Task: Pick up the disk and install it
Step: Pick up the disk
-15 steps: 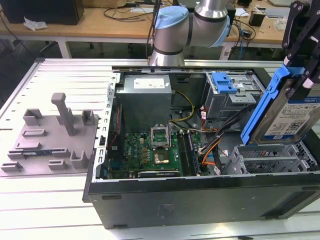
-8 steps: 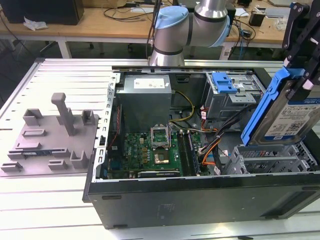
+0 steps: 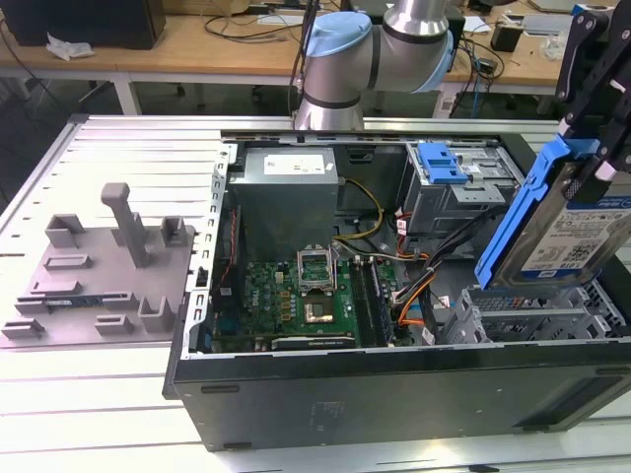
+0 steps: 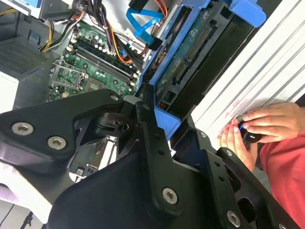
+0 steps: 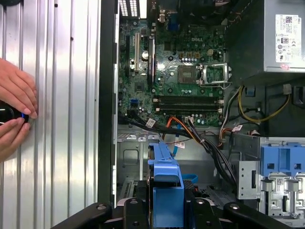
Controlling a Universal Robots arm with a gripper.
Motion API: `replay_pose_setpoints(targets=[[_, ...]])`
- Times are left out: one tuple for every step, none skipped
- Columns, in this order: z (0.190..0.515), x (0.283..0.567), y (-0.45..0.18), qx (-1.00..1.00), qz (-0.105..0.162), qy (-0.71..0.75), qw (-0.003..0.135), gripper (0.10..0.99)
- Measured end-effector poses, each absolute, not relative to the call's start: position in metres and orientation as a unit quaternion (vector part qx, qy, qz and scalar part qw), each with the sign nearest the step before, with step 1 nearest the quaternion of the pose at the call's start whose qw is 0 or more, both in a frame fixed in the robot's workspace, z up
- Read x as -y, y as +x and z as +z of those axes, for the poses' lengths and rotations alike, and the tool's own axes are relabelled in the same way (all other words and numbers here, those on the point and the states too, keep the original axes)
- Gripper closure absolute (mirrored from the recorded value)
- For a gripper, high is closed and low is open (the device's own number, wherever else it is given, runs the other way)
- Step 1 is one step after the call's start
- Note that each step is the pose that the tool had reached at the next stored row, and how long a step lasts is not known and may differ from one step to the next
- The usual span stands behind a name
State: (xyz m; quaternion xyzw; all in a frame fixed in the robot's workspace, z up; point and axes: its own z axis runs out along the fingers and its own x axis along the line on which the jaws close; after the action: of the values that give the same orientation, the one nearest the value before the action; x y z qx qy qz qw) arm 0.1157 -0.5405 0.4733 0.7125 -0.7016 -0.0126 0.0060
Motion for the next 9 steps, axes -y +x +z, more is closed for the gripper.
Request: replay_pose_setpoints(targets=[[0.473, 0.5405, 0.1157, 0.702, -0.013, 0.712, 0.006, 0.722], [0.4726, 0.5404, 0.1158, 0.702, -0.013, 0.712, 0.006, 0.722], [0.4722, 0.5405, 0.1158, 0.702, -0.013, 0.712, 0.006, 0.722], [0.4719, 0.5404, 0.1158, 0.702, -0.013, 0.712, 0.006, 0.722], [0.4716, 0.5405, 0.1158, 0.702, -0.013, 0.712, 0.006, 0.722], [0.4713, 0.5405, 0.1158, 0.702, -0.013, 0.712, 0.006, 0.722], [0.4709, 0.5405, 0.1158, 0.702, -0.013, 0.713, 0.006, 0.722], [0.4706, 0.5405, 0.1158, 0.702, -0.013, 0.712, 0.006, 0.722], [0.4701, 0.5405, 0.1158, 0.702, -0.013, 0.713, 0.006, 0.722]])
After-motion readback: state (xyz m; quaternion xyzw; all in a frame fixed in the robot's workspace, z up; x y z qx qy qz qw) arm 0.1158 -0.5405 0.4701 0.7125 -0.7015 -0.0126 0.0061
